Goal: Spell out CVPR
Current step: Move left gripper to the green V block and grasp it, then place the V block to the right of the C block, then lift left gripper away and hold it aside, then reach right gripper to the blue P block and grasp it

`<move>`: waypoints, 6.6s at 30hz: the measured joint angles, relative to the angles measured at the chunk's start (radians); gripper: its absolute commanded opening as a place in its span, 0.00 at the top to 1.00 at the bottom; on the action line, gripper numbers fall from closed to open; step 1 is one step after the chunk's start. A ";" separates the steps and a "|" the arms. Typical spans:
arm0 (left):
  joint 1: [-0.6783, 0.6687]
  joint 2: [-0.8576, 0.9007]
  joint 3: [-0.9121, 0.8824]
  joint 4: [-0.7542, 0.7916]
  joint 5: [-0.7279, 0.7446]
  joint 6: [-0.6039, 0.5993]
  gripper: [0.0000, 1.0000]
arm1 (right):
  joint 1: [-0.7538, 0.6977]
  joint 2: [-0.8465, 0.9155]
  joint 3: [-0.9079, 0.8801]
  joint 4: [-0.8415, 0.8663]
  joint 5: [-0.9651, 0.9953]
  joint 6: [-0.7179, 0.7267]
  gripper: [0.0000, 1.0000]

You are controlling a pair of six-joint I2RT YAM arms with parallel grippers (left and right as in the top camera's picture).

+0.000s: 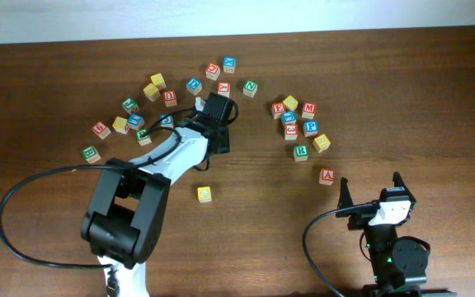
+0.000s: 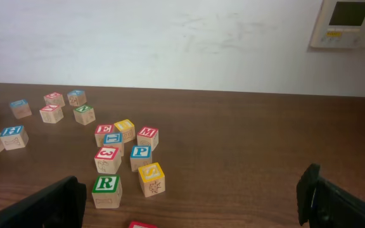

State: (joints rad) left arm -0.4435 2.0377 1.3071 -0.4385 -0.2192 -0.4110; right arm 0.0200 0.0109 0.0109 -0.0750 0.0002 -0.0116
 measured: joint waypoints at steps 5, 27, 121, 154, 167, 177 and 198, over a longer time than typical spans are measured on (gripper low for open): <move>0.000 0.000 0.000 0.003 -0.003 0.004 0.73 | 0.000 0.000 0.000 0.000 0.000 -0.001 0.02; -0.107 -0.314 0.007 -0.523 0.413 -0.066 0.75 | 0.000 0.000 0.000 0.000 0.000 0.000 0.02; 0.174 -0.796 -0.141 -0.747 -0.016 -0.386 0.01 | 0.000 0.000 0.000 0.000 0.000 0.000 0.02; 0.174 -0.792 -0.148 -0.748 -0.012 -0.386 0.01 | -0.006 1.438 1.637 -0.986 -0.480 0.034 0.13; 0.174 -0.792 -0.148 -0.748 -0.012 -0.386 0.01 | 0.089 1.968 1.642 -0.938 -0.116 0.124 0.24; 0.174 -0.792 -0.148 -0.748 -0.012 -0.386 0.01 | 0.126 2.073 1.642 -0.903 -0.042 0.148 0.31; 0.174 -0.792 -0.148 -0.748 -0.012 -0.386 0.01 | 0.126 2.122 1.619 -0.790 -0.042 0.158 0.48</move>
State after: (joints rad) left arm -0.2695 1.2457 1.1595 -1.1866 -0.2314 -0.7971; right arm 0.1459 2.1330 1.6302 -0.8650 -0.0422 0.1467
